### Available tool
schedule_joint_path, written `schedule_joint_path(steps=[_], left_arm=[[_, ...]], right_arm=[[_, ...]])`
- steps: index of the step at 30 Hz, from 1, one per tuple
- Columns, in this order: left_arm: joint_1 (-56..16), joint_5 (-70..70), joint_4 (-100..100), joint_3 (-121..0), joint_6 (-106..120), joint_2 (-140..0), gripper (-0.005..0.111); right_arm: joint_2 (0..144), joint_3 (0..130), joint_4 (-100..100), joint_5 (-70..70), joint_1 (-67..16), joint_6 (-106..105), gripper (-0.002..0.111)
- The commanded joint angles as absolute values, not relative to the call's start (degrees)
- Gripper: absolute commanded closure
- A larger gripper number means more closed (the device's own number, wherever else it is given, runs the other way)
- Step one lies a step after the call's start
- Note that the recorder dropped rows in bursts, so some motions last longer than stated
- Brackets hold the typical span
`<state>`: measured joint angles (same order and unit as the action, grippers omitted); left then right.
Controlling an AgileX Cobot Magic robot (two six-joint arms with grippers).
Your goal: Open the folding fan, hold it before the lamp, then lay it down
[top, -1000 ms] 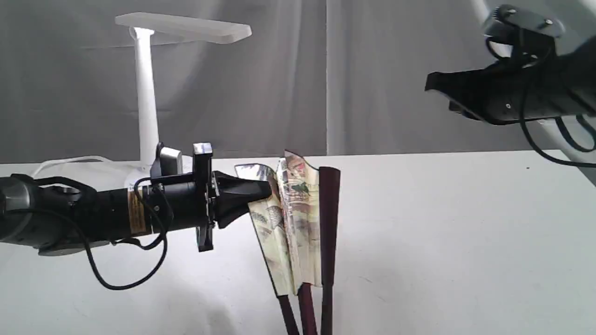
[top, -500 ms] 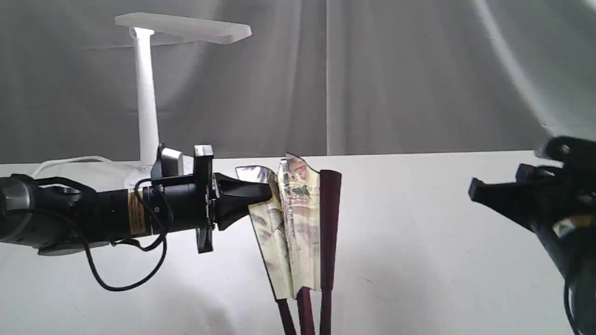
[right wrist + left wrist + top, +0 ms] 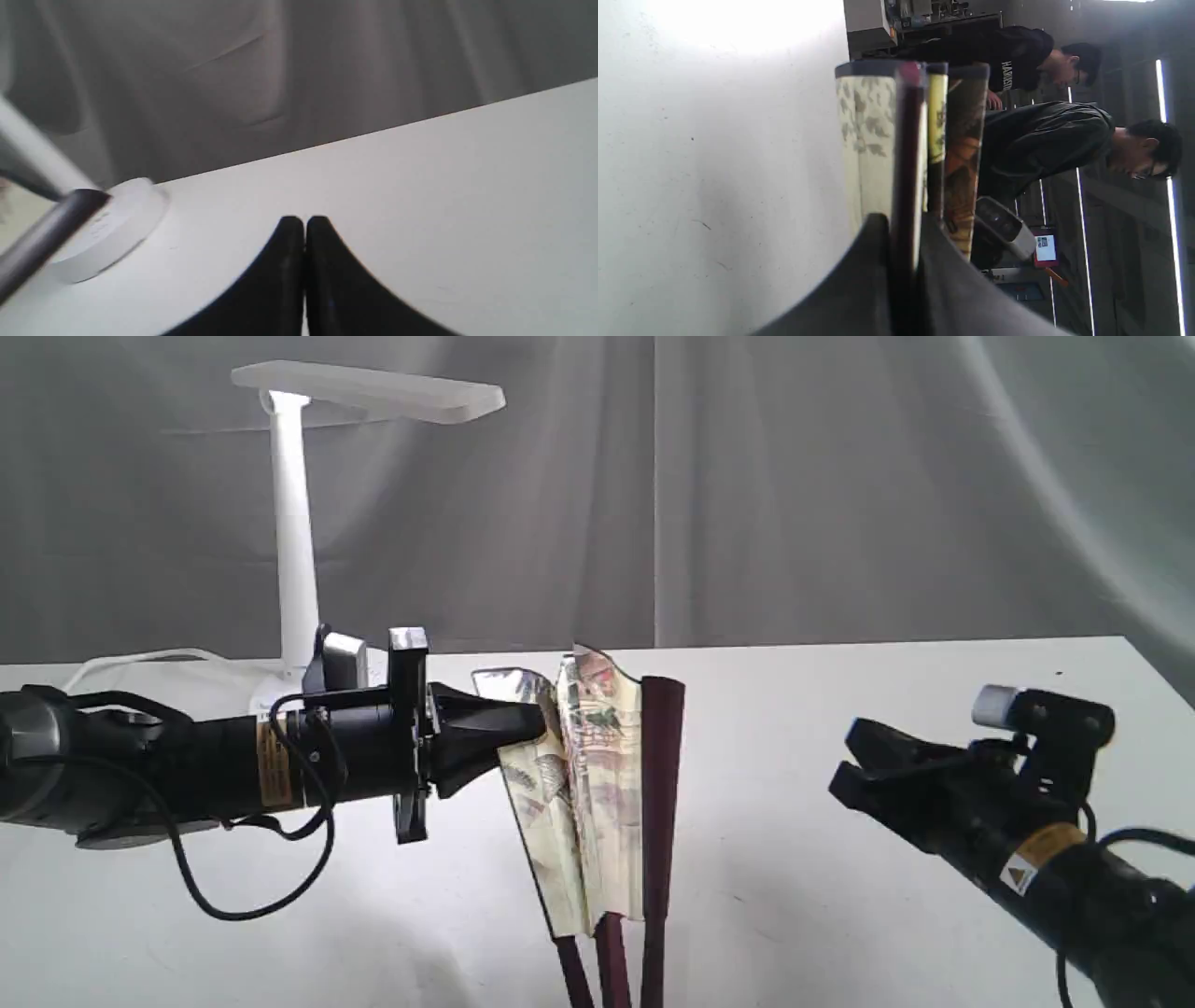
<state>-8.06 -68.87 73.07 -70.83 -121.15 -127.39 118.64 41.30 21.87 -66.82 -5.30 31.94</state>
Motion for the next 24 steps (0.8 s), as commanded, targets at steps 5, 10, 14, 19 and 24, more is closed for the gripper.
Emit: schedule_joint_path(steps=[5, 10, 14, 19, 24], left_arm=[[-7.9, -70.0, 72.0, -70.8, -121.1, -126.5, 0.107], [-7.9, -70.0, 72.0, -70.8, -121.1, -126.5, 0.107], [-7.9, -70.0, 71.9, -70.8, -121.2, -126.5, 0.107], [-7.9, -70.0, 71.7, -70.8, -121.2, -126.5, 0.107], [-7.9, -70.0, 70.7, -70.8, -121.4, -126.5, 0.107]], right_arm=[[119.1, 48.4, 50.9, -67.5, 1.2, 53.8, 0.108], [121.3, 56.5, 72.4, -69.4, 3.5, 73.0, 0.108], [124.8, 62.4, 80.3, -70.0, 4.0, 82.9, 0.108], [129.3, 67.7, 80.5, -70.0, 4.5, 102.6, 0.108], [134.3, 73.5, 86.7, -70.0, 4.7, 119.6, 0.108]])
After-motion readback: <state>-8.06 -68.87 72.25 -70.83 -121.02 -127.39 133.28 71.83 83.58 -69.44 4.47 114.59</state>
